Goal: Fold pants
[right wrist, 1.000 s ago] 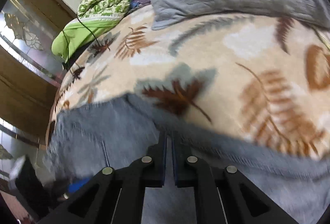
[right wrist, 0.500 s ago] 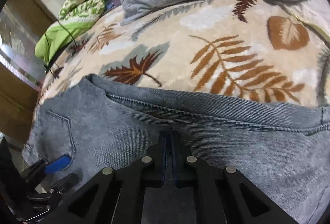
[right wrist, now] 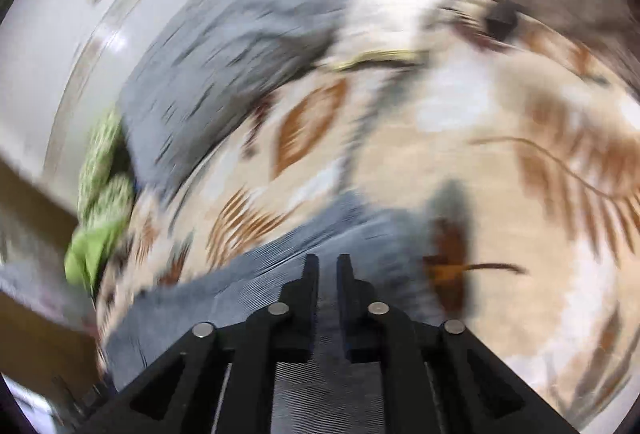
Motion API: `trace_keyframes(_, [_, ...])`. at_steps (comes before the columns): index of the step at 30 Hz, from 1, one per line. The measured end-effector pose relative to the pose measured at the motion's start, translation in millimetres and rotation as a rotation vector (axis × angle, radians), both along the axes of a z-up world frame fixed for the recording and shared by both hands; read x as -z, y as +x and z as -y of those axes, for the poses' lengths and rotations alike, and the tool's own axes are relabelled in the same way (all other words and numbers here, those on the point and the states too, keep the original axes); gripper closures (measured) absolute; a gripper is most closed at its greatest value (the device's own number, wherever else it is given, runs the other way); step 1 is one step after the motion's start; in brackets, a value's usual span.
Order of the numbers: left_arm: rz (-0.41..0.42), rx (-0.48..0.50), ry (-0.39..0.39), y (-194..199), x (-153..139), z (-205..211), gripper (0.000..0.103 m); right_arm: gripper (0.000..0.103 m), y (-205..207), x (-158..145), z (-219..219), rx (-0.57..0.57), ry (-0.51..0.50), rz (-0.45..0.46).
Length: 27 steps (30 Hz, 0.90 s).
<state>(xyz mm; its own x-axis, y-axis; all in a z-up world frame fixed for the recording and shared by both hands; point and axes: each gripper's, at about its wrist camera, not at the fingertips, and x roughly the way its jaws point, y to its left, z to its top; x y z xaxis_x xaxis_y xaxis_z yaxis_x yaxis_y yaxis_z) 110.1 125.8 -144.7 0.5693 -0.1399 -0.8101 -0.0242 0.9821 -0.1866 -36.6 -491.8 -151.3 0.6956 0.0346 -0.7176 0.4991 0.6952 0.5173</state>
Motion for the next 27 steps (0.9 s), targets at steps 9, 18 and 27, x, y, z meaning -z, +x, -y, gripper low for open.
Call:
trace_keyframes(9, [-0.014,-0.045,0.138,17,10,4,0.062,0.038,-13,11,38,0.06,0.14,0.067])
trace_keyframes(18, [0.001,-0.059,0.163,11,9,9,0.062,0.032,24,19,30,-0.027,0.092,0.019])
trace_keyframes(27, [0.005,-0.085,0.107,13,6,1,0.062,0.093,48,20,2,-0.087,-0.081,-0.074])
